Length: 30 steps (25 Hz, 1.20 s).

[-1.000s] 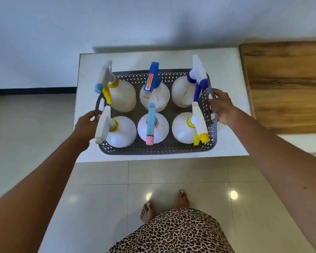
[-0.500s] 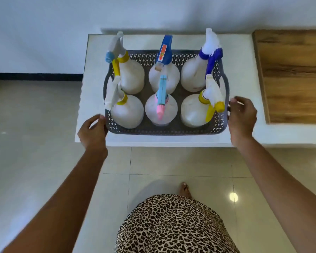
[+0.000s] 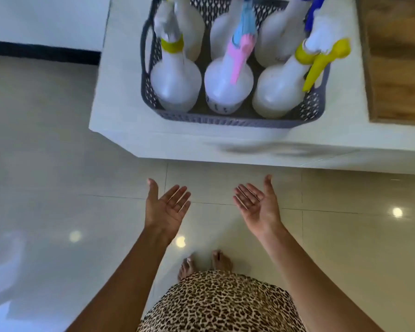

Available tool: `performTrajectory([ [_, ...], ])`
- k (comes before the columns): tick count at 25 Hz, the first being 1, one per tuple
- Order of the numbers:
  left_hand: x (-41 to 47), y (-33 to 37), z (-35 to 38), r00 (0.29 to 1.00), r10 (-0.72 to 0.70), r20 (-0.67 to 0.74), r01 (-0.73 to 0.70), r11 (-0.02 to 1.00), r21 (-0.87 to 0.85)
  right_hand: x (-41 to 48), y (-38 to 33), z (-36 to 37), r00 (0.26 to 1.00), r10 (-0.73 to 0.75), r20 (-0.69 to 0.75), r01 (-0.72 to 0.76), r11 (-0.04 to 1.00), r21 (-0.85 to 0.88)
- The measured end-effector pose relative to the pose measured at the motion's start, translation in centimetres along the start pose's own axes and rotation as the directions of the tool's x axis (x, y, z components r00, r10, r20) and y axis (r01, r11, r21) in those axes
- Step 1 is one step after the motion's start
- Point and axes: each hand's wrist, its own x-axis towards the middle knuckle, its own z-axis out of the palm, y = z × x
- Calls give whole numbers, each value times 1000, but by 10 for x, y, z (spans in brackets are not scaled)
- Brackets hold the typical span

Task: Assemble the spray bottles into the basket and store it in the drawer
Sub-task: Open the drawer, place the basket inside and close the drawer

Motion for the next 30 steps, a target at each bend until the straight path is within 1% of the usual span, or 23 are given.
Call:
performTrajectory([
  [3,52,-12,-13,1000,-3,16,4,999,-39,51,24,2,998,58,6,-58,984,167],
  [5,85,-15,-14,1000,-1,24,2,999,-52,86,31,5,998,61,14,-63,967,245],
  [9,155,-15,-9,998,22,65,-13,991,-132,156,42,17,996,50,70,-74,917,391],
  [11,186,-14,-6,992,48,119,-24,981,-192,182,50,19,993,22,114,-71,891,448],
  [15,221,-6,4,979,89,185,-48,976,-213,215,55,24,988,-9,156,-69,870,488],
  [22,246,-7,3,976,105,188,-77,986,-151,239,53,29,986,-48,158,-46,839,542],
  [26,243,-9,6,980,98,172,-72,985,-154,240,52,24,981,-69,183,-35,860,509],
  [30,237,-13,5,982,93,162,-69,986,-150,237,54,20,983,-71,171,-26,860,510],
])
